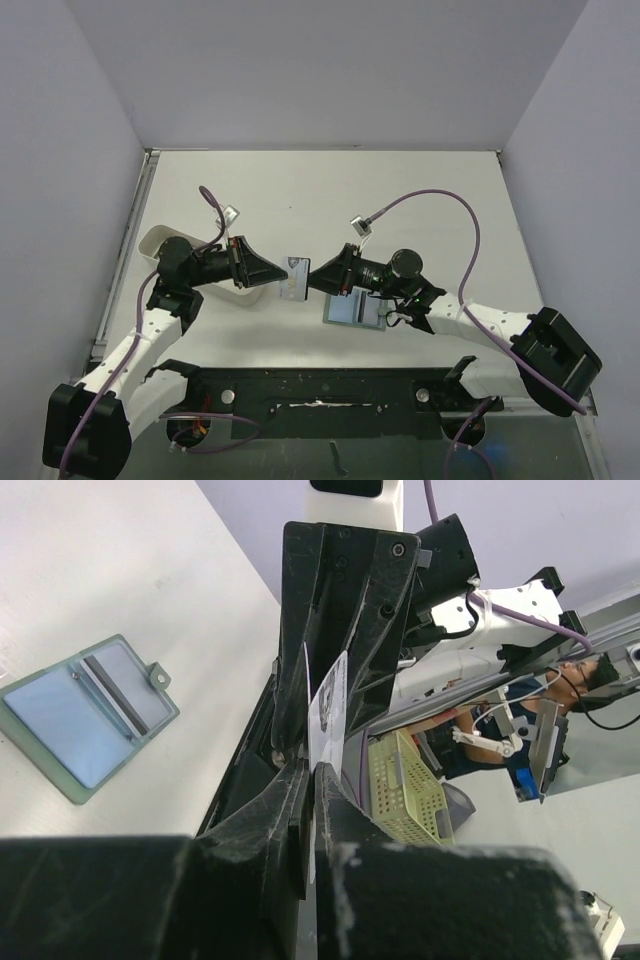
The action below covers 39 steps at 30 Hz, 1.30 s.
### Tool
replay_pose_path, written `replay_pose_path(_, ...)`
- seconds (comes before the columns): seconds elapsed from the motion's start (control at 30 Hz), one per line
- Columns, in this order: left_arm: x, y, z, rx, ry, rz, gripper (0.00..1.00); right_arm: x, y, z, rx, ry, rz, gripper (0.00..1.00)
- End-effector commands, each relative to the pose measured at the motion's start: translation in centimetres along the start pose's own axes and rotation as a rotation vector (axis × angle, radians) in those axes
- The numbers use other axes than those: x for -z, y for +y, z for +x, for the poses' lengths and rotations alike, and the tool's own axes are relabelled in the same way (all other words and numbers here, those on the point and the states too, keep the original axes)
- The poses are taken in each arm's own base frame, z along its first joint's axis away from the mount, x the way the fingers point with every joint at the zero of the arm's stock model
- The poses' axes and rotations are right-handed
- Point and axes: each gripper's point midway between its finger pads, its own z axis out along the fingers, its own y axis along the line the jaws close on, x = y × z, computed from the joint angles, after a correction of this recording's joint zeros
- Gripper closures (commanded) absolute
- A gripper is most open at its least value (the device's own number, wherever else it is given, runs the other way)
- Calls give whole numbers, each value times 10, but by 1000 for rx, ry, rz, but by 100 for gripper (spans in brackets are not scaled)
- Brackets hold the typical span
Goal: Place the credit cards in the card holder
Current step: Pick up the credit card from the storage box, then place the credit card in the storage box.
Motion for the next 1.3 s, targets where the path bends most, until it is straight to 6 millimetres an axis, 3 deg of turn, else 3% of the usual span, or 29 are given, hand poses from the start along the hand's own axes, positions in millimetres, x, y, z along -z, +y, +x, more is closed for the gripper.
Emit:
replay_pose_path(0.0, -2, -7, 0, -50, 5, 36, 100, -7, 44, -20, 73, -46, -155, 78)
replay_pose_path(0.07, -2, -7, 1, -52, 6, 35, 100, -7, 44, -20, 74, -45, -154, 82)
replay_pose_path(0.17, -1, -1, 0, -50, 6, 4, 100, -5, 40, -18, 64, -53, -138, 99)
replay_pose_path(0.2, -1, 2, -1, -40, 1, -17, 100, -4, 37, -18, 56, -57, -122, 100)
replay_pose_path(0.47, 0, 29, -10, -39, -23, -146, 100, 8, 16, -16, 39, -85, -26, 100)
replay_pose_path(0.77, 0, 36, -19, -7, -50, -176, 100, 14, -1, -15, 15, -75, 59, 100)
replay_pose_path(0.93, 8, 46, -28, -46, -66, -232, 100, 26, -26, -15, -5, -79, 181, 100)
replay_pose_path(1.07, 29, 63, -51, -154, -97, -397, 100, 44, -45, -17, 12, -100, 306, 100)
replay_pose_path(1.27, 112, 122, -96, -396, -77, -1038, 100, 66, -50, -19, 56, -112, 405, 100)
